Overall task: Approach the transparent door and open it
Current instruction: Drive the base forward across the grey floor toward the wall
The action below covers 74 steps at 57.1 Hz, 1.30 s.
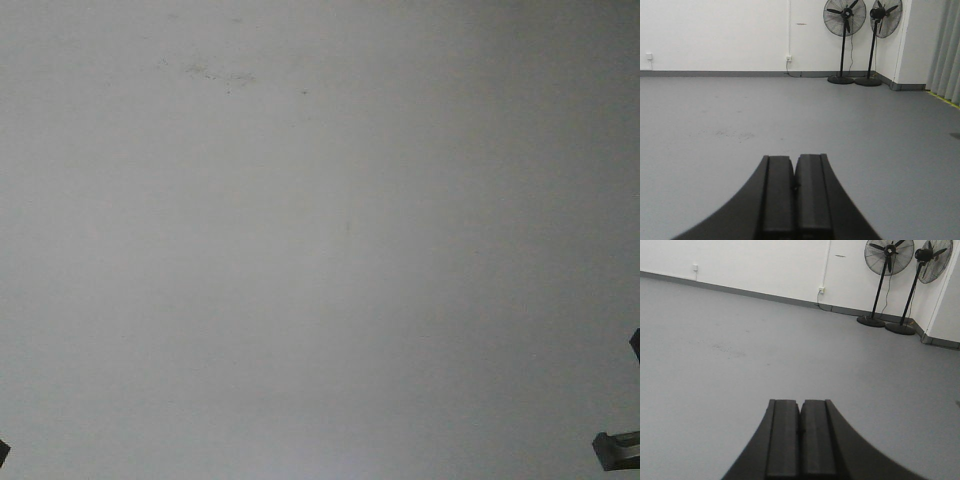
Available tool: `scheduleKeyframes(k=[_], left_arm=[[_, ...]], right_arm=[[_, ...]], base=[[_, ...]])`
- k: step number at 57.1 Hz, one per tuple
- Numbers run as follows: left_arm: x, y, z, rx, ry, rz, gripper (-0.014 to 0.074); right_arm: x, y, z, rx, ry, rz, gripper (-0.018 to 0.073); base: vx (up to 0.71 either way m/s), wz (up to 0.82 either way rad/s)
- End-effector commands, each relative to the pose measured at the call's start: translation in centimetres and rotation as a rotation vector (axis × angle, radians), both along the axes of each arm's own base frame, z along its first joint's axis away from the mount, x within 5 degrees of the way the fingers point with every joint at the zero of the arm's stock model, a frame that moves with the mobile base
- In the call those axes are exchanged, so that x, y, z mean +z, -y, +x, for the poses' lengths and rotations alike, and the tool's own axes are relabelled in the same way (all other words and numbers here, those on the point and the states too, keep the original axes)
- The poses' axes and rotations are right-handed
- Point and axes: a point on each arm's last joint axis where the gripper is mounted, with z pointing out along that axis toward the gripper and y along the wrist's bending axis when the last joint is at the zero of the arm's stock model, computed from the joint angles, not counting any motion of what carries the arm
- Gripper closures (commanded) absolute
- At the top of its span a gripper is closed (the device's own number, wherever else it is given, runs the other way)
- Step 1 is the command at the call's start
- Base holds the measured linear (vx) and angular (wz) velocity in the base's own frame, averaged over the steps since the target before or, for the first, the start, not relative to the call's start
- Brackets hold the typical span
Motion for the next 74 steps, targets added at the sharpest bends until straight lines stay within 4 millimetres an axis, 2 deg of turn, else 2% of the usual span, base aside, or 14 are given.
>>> scheduleKeyframes(k=[1, 74], left_arm=[[0.53, -0.06, -0.07, 0.004, 0.085, -0.022, 0.0599], [0.53, -0.06, -0.07, 0.004, 0.085, -0.022, 0.0599]], right_arm=[[0.72, 0.11, -0.02, -0.013, 0.098, -0.005, 0.0561], [0.68, 0.10, -0.02, -0.011, 0.095, -0.006, 0.0561]], base=[[0.00, 0.00], [0.04, 0.02]])
